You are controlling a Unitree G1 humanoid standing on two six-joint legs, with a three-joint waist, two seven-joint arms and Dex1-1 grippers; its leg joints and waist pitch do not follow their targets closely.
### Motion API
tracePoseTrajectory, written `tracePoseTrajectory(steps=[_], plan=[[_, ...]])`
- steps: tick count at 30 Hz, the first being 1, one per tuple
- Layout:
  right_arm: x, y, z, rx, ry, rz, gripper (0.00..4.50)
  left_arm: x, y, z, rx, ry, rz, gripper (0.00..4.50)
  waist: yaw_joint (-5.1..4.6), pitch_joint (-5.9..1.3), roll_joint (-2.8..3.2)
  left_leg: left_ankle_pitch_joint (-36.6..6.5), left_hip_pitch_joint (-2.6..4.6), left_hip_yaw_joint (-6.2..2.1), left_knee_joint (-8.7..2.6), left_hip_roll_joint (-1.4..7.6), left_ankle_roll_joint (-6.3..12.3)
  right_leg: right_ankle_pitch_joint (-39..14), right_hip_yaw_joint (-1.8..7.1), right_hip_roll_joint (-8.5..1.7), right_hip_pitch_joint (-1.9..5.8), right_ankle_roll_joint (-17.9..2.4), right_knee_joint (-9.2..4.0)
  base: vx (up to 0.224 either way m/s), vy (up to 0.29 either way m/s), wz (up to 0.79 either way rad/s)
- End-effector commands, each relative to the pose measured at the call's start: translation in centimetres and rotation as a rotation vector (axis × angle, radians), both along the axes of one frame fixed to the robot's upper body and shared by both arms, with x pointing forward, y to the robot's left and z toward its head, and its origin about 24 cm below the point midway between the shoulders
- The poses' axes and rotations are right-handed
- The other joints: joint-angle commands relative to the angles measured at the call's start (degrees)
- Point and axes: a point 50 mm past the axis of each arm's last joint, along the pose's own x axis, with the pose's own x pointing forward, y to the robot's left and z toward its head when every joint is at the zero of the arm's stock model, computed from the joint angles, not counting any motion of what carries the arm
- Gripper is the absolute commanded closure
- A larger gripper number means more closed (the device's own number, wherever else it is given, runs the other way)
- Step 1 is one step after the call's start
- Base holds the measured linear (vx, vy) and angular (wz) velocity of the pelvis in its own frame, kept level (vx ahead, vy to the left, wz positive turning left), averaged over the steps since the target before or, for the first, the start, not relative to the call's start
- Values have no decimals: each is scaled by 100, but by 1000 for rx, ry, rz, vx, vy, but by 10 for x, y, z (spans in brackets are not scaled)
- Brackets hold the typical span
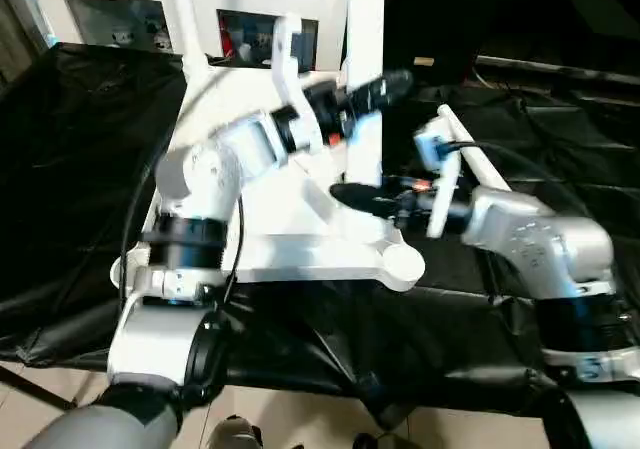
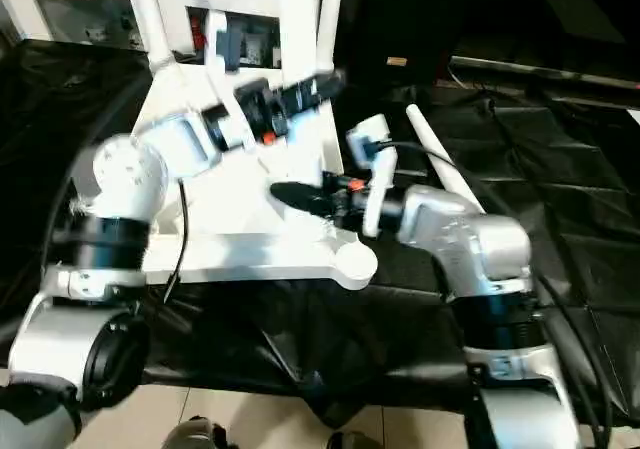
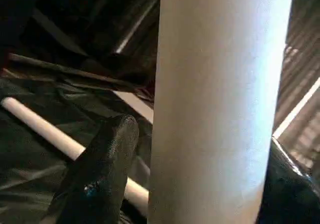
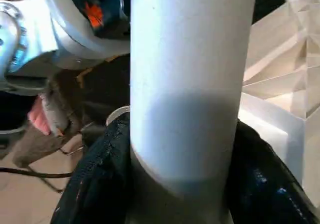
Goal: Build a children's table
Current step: Pick table leg
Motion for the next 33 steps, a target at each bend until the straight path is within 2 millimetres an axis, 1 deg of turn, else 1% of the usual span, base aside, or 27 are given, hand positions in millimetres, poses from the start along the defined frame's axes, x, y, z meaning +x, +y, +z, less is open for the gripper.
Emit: tracePoseTrajectory(steps=[1,2,3,4,7,8,9,10,11,12,13,14,15,16,17,18,19,20,21,22,23,24,26,27,28,31,33], plan=[[-2,-3,9,40,-26,28,250,-2,1,1,-19,0,-18,180,23,-502,-85,-891,66,36,-345,31,54,-1538,172,-225,426,-830,-414,0,0,0],[-2,-3,9,40,-26,28,250,-2,1,1,-19,0,-18,185,23,-500,-80,-907,68,31,-348,36,42,-1570,172,-227,424,-820,-412,0,0,0],[-2,-4,9,44,-23,29,250,-2,3,3,-33,1,-3,212,17,-505,-76,-912,68,27,-347,40,21,-1565,174,-226,422,-797,-409,0,0,0],[-2,-4,9,45,-23,30,250,-2,4,4,-40,-2,-5,212,15,-504,-83,-904,69,28,-347,39,20,-1545,174,-224,420,-797,-410,0,0,0],[-2,-4,10,43,-24,30,251,-2,5,6,-50,-3,-6,241,20,-509,-77,-867,74,28,-347,39,24,-1431,175,-222,420,-842,-397,0,0,0],[-1,-5,10,15,-48,14,251,0,6,6,-43,-4,24,250,18,-510,-79,-865,75,27,-347,40,24,-1405,175,-218,419,-851,-392,0,0,0],[0,-4,9,4,-60,8,251,2,6,6,-35,-1,43,250,14,-511,-89,-861,72,27,-346,41,20,-1363,175,-215,424,-851,-389,0,0,0],[1,-4,9,-8,-73,0,195,3,6,6,-25,3,66,257,17,-514,-89,-849,70,27,-343,42,19,-1339,178,-221,425,-854,-383,0,0,0],[1,-3,8,-10,-76,-4,181,6,5,5,26,-18,120,258,19,-512,-96,-862,74,31,-343,41,23,-1360,178,-220,421,-844,-394,0,0,0],[1,-3,8,-10,-76,-4,181,6,5,5,26,-18,120,259,16,-515,-93,-870,75,24,-347,54,14,-1355,180,-222,422,-828,-387,0,0,0],[3,1,8,-13,-77,-36,175,7,3,4,74,-30,160,260,10,-507,-95,-866,73,21,-351,47,1,-1379,176,-217,423,-787,-396,0,0,0],[4,2,7,-22,-83,-45,162,7,3,4,83,-31,168,260,8,-514,-109,-852,76,21,-351,49,-8,-1394,177,-221,420,-772,-396,0,0,0],[9,7,3,-92,-113,-113,147,9,0,2,138,-33,223,260,4,-513,-99,-861,78,20,-353,49,-41,-1414,177,-218,413,-754,-396,0,0,0],[12,11,-2,-140,-111,-157,138,9,-2,1,165,-34,248,260,-25,-501,-98,-895,72,7,-365,65,-130,-1468,177,-213,395,-685,-397,0,0,0],[13,12,-4,-154,-109,-169,135,9,-3,1,172,-35,254,260,-34,-509,-110,-928,76,9,-367,45,-154,-1546,172,-214,411,-642,-408,0,0,0],[16,15,-8,-184,-112,-195,135,10,-4,1,197,-40,295,260,-29,-516,-116,-921,81,10,-364,47,-158,-1541,175,-220,413,-636,-408,0,0,0],[17,18,-11,-204,-114,-215,135,10,-4,1,220,-44,330,260,-38,-512,-107,-948,78,6,-369,59,-169,-1522,181,-223,397,-641,-399,0,0,0],[21,21,-16,-244,-112,-255,135,8,-7,1,232,-46,329,261,-43,-519,-135,-933,81,13,-364,52,-167,-1489,178,-221,406,-657,-400,0,0,0],[21,21,-17,-247,-112,-259,135,8,-7,1,233,-46,329,261,-45,-518,-124,-911,75,11,-361,51,-172,-1452,182,-222,399,-688,-384,0,0,0],[22,23,-19,-249,-105,-265,156,7,-9,2,231,-44,329,261,-48,-514,-124,-920,75,15,-366,45,-169,-1460,180,-217,399,-701,-393,0,0,0],[22,24,-20,-230,-87,-269,165,6,-10,5,221,-47,335,261,-47,-512,-135,-947,76,21,-360,46,-138,-1412,184,-213,405,-713,-387,0,0,0],[22,24,-20,-230,-87,-269,169,6,-10,5,221,-47,335,261,-44,-512,-127,-944,81,18,-361,49,-123,-1380,185,-213,404,-723,-383,0,0,0],[22,27,-21,-217,-76,-266,179,6,-10,7,210,-39,342,261,-46,-509,-143,-933,76,24,-358,43,-72,-1308,185,-206,406,-730,-387,0,0,0],[22,28,-21,-218,-78,-267,188,6,-10,7,209,-38,349,261,-43,-508,-138,-929,76,25,-359,42,-66,-1316,185,-205,405,-722,-387,0,0,0],[22,28,-21,-219,-79,-267,195,6,-10,7,208,-38,351,261,-41,-503,-130,-946,77,24,-362,42,-66,-1358,184,-206,401,-709,-395,0,0,0],[23,28,-20,-208,-81,-269,200,6,-8,8,210,-39,367,261,-46,-506,-144,-986,75,22,-363,44,-83,-1421,182,-206,400,-663,-402,0,0,0],[23,26,-18,-193,-82,-259,203,6,-8,8,215,-55,364,261,-46,-508,-136,-998,84,17,-366,48,-86,-1428,181,-207,400,-666,-400,0,0,0]])
